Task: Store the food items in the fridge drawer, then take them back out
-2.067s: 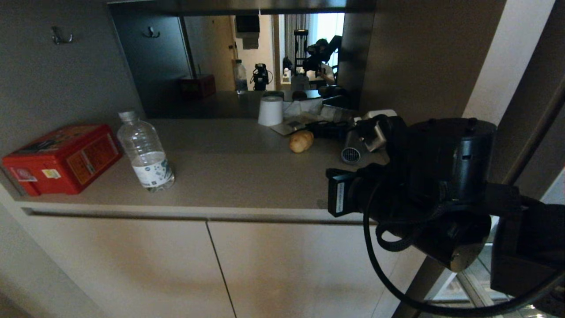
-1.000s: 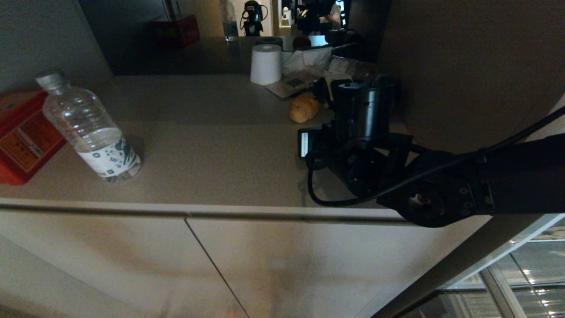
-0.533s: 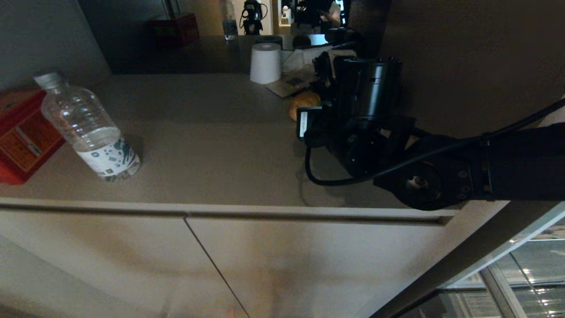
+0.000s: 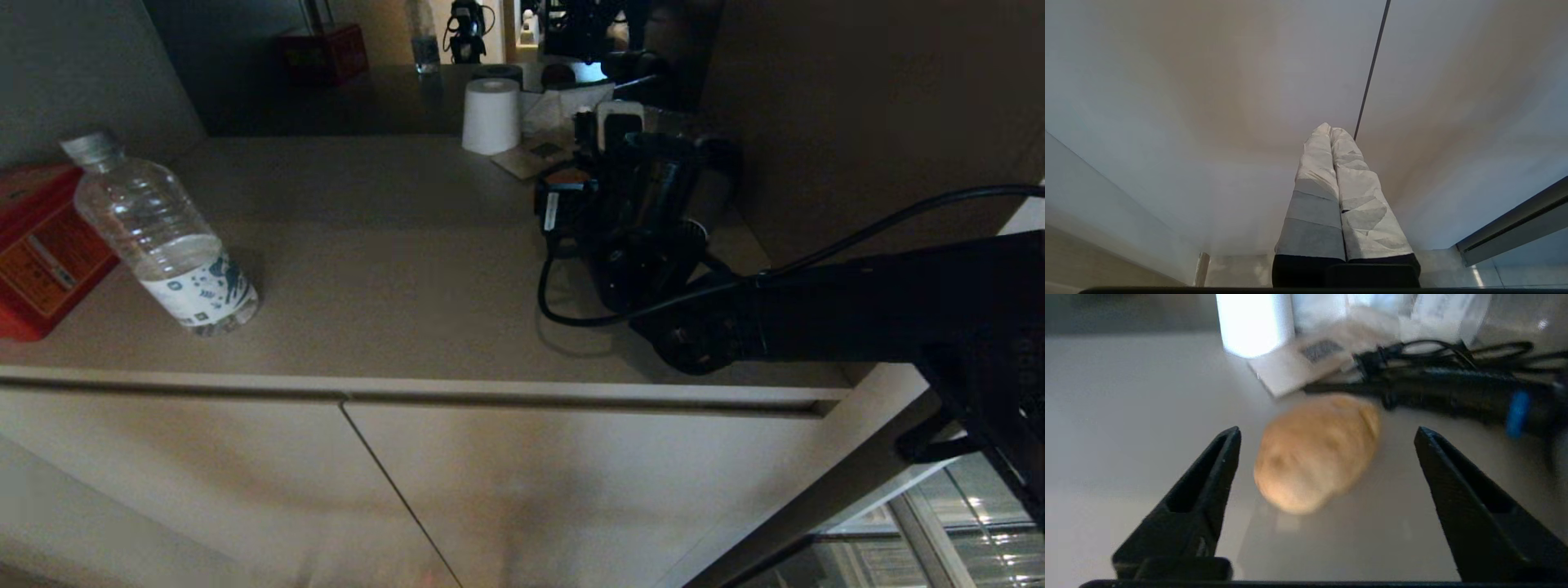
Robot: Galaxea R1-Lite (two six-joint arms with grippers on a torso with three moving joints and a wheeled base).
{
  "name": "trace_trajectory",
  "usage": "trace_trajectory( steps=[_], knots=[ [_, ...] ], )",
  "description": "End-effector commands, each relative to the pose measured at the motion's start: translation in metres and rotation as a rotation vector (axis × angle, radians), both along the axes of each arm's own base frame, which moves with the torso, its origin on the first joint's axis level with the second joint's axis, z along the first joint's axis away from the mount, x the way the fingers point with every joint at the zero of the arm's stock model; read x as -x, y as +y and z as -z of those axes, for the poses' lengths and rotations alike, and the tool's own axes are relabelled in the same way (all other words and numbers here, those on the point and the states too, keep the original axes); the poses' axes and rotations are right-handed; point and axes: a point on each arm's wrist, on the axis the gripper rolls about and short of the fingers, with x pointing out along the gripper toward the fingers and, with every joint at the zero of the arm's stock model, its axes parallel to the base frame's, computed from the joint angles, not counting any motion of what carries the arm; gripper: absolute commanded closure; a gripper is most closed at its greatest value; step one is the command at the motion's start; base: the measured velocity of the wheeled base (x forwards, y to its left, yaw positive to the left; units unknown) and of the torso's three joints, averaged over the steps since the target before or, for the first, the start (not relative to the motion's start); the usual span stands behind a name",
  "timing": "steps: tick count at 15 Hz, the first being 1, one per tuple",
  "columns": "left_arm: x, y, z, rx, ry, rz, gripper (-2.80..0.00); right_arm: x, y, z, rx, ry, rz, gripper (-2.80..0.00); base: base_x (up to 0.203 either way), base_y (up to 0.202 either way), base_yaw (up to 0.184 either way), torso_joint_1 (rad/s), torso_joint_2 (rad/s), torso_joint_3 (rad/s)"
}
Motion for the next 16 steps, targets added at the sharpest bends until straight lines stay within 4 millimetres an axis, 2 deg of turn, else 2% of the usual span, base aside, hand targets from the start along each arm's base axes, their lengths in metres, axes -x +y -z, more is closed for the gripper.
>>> trace_trajectory(
  steps=[1, 5, 13, 16],
  knots=[
    [-0.001, 0.000, 0.003, 0.000, 0.010, 0.000, 0.00, -0.015, 0.008, 0.018, 0.004, 0.004, 0.011, -2.80, 0.000, 0.000, 0.000, 0.000, 0.00, 0.000],
    [-0.001, 0.000, 0.003, 0.000, 0.009, 0.000, 0.00, -0.030, 0.011, 0.017, -0.001, -0.025, 0.027, -2.80, 0.000, 0.000, 0.000, 0.000, 0.00, 0.000],
    [-0.001, 0.000, 0.003, 0.002, 0.009, -0.002, 0.00, -0.036, 0.006, 0.021, 0.065, 0.040, 0.018, -2.80, 0.000, 0.000, 0.000, 0.000, 0.00, 0.000],
    [-0.001, 0.000, 0.003, 0.002, 0.011, -0.002, 0.00, -0.034, 0.003, 0.016, 0.093, 0.072, 0.010, -2.80, 0.000, 0.000, 0.000, 0.000, 0.00, 0.000]
  ],
)
